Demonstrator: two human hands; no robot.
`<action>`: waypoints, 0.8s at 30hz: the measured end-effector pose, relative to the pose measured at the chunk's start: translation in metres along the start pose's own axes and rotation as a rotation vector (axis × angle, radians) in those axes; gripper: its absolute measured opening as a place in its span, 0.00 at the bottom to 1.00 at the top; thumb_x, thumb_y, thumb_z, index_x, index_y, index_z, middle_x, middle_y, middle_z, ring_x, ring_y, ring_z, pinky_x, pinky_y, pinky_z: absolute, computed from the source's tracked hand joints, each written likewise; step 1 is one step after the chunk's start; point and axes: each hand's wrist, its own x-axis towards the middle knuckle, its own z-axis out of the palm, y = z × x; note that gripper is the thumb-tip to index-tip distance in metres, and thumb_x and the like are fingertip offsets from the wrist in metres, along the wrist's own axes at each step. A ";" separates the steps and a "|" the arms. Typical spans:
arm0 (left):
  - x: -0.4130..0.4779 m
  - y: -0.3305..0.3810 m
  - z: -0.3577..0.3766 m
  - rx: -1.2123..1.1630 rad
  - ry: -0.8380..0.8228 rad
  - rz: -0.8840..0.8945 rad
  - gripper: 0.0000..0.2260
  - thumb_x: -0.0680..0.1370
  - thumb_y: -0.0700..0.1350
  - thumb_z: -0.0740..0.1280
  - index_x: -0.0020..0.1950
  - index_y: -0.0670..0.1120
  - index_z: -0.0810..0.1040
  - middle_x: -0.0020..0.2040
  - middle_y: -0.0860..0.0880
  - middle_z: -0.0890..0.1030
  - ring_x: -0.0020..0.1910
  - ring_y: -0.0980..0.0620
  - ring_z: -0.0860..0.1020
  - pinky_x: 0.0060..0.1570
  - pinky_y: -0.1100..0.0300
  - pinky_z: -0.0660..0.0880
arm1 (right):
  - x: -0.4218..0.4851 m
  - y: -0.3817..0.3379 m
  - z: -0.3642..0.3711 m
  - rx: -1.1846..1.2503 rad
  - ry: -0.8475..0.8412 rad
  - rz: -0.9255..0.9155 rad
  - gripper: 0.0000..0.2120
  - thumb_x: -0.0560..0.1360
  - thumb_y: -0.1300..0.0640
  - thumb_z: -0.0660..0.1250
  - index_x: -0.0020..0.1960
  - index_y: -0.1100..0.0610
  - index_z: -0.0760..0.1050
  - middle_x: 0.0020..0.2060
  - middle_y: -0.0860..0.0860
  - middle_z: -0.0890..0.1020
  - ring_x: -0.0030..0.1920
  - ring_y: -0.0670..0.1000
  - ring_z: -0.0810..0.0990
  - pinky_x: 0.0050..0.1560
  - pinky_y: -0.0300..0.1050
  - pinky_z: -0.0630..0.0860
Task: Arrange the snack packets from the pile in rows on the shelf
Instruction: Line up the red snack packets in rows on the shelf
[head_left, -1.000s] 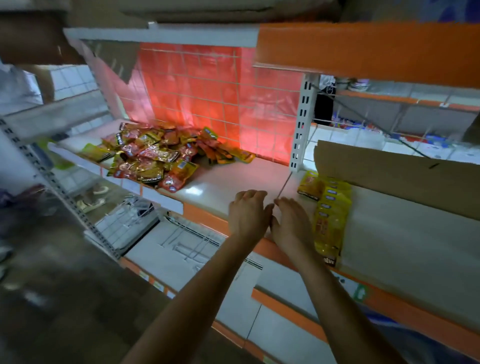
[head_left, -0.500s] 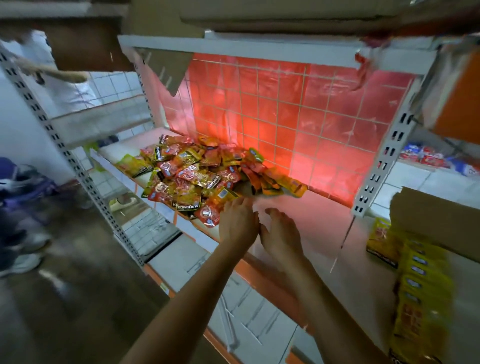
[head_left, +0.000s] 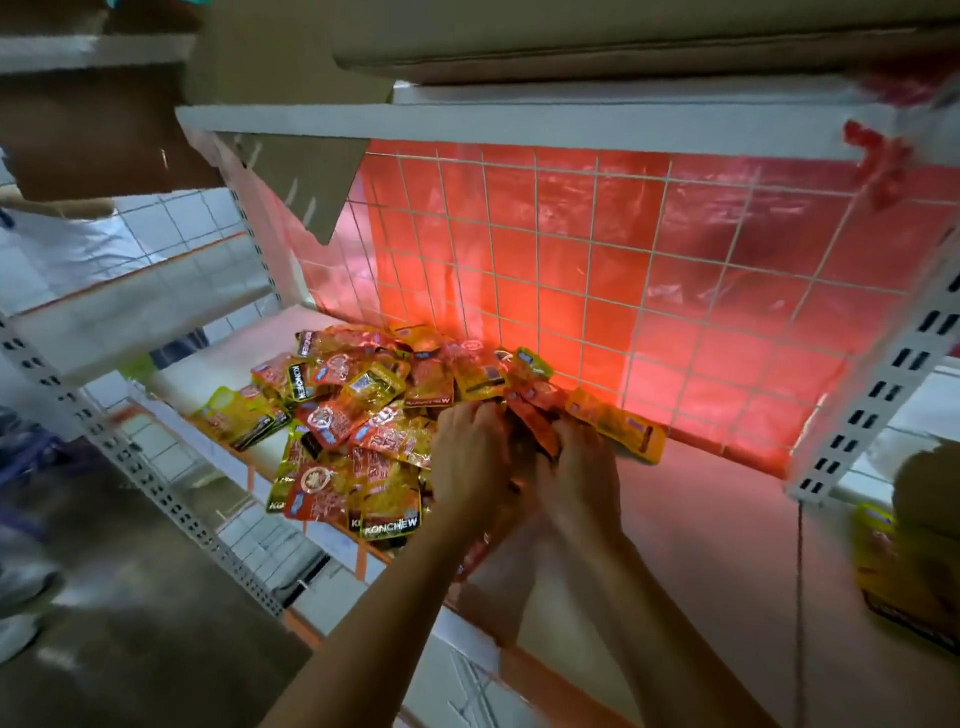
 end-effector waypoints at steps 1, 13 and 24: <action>0.010 -0.006 -0.001 0.004 -0.002 0.014 0.12 0.78 0.46 0.62 0.60 0.45 0.75 0.56 0.46 0.76 0.58 0.45 0.71 0.55 0.54 0.70 | 0.005 -0.002 0.007 -0.036 0.012 0.038 0.18 0.74 0.56 0.65 0.63 0.55 0.73 0.60 0.55 0.77 0.62 0.58 0.72 0.62 0.52 0.67; 0.094 -0.048 0.005 0.045 -0.147 -0.036 0.35 0.78 0.65 0.55 0.74 0.40 0.57 0.66 0.37 0.70 0.65 0.37 0.67 0.60 0.46 0.68 | 0.034 -0.023 0.047 -0.357 0.070 0.207 0.25 0.75 0.56 0.61 0.71 0.50 0.65 0.68 0.50 0.69 0.69 0.56 0.63 0.66 0.49 0.61; 0.092 -0.039 0.004 -0.418 -0.109 0.059 0.25 0.76 0.45 0.69 0.71 0.46 0.66 0.64 0.40 0.68 0.61 0.37 0.72 0.58 0.47 0.69 | 0.036 -0.037 0.042 0.043 0.311 0.392 0.12 0.77 0.60 0.63 0.60 0.59 0.77 0.51 0.57 0.81 0.54 0.60 0.78 0.47 0.48 0.69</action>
